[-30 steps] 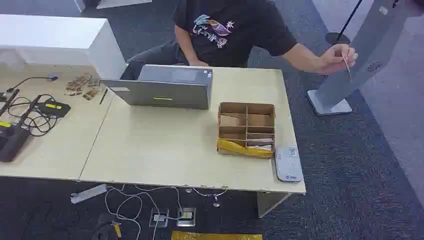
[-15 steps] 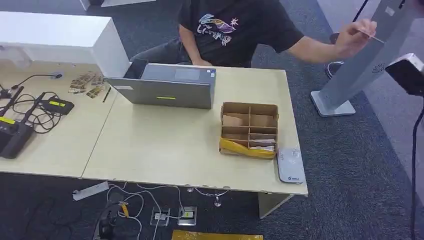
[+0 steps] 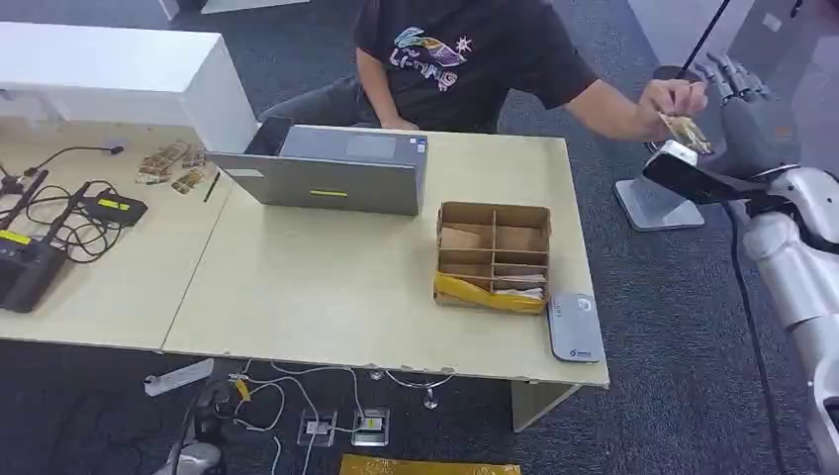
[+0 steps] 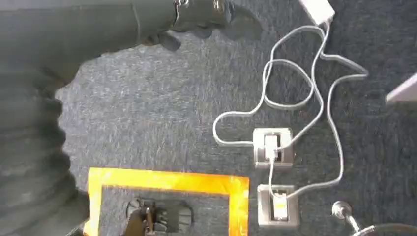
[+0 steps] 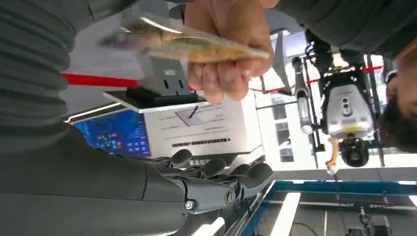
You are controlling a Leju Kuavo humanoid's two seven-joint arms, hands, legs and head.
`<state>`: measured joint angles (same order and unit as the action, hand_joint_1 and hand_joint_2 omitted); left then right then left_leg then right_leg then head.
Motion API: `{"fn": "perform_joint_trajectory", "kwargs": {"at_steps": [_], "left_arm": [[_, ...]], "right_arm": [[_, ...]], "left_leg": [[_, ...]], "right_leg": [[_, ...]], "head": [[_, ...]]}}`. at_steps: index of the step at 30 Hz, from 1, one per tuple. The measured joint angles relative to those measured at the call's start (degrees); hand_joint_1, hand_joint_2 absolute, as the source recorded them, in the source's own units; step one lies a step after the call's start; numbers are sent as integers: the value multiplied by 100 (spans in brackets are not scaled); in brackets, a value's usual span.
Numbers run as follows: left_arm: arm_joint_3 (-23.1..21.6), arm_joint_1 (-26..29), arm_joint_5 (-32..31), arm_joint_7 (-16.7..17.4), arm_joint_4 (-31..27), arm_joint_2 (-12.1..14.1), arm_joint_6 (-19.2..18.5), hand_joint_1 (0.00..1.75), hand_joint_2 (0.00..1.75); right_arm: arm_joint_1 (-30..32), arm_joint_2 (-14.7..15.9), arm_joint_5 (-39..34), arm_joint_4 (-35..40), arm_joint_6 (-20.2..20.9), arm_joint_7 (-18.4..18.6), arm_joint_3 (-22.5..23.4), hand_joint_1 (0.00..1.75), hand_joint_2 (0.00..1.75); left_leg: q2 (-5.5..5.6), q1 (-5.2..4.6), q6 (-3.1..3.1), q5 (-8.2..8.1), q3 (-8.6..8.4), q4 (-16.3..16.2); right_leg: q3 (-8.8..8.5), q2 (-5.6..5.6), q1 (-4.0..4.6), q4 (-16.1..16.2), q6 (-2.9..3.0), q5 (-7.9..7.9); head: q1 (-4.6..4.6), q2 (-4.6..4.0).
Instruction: Pass the card to the sensor for recognition and then transmit it.
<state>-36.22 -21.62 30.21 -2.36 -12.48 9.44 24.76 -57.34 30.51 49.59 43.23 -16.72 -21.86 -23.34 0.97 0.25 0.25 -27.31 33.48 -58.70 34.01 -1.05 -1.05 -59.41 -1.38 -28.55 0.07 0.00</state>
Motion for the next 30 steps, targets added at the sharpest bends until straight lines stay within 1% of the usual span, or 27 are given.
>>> {"fn": "perform_joint_trajectory", "kwargs": {"at_steps": [3,9,10,11,12,13,14,15,16,17,30], "left_arm": [[-2,-30,15,70,0,44,17,0,175],[-2,-43,57,70,0,109,39,0,175],[-2,-44,59,70,0,120,39,0,175],[-2,-45,59,70,0,127,39,0,175],[-2,-45,61,70,0,138,42,0,175],[-2,-46,63,70,0,140,42,0,175],[-2,-46,63,68,0,153,42,0,175],[-2,-46,65,66,0,155,42,0,175],[-2,-46,66,59,0,166,44,0,175],[-2,-46,70,55,0,168,46,0,175],[-2,-49,44,55,0,199,46,0,175]], "right_arm": [[-77,-135,-9,-107,-17,15,-177,0,175],[-171,-326,-39,-289,-55,57,-418,0,175],[-186,-350,-46,-321,-61,57,-448,5,175],[-205,-376,-52,-356,-65,57,-487,68,175],[-224,-398,-63,-389,-66,57,-518,93,175],[-243,-420,-81,-423,-63,57,-540,66,175],[-264,-435,-98,-452,-63,57,-566,59,175],[-279,-446,-118,-481,-66,57,-586,119,175],[-291,-466,-149,-527,-70,55,-604,168,175],[-297,-474,-164,-549,-77,55,-621,175,175],[-346,-555,-264,-737,-160,53,-761,175,175]], "left_leg": [[18,3,-10,8,4,0],[18,7,-12,16,4,0],[18,7,-12,17,4,0],[18,7,-11,18,4,0],[18,7,-11,20,4,0],[18,7,-12,20,4,0],[18,7,-12,20,4,0],[18,7,-12,20,4,0],[18,7,-12,21,4,0],[18,7,-12,21,4,0],[18,7,-14,22,3,0]], "right_leg": [[0,-18,2,0,0,0],[0,-18,7,0,10,9],[0,-18,7,0,10,10],[0,-18,7,0,9,11],[0,-18,7,0,9,11],[0,-18,7,0,9,12],[0,-18,7,0,9,12],[0,-18,7,0,9,12],[0,-18,7,0,9,13],[0,-18,7,0,9,13],[2,-17,7,1,9,14]], "head": [[2,0],[4,0],[2,0],[4,0],[2,0],[6,0],[0,0],[2,0],[2,0],[2,0],[2,0]]}}
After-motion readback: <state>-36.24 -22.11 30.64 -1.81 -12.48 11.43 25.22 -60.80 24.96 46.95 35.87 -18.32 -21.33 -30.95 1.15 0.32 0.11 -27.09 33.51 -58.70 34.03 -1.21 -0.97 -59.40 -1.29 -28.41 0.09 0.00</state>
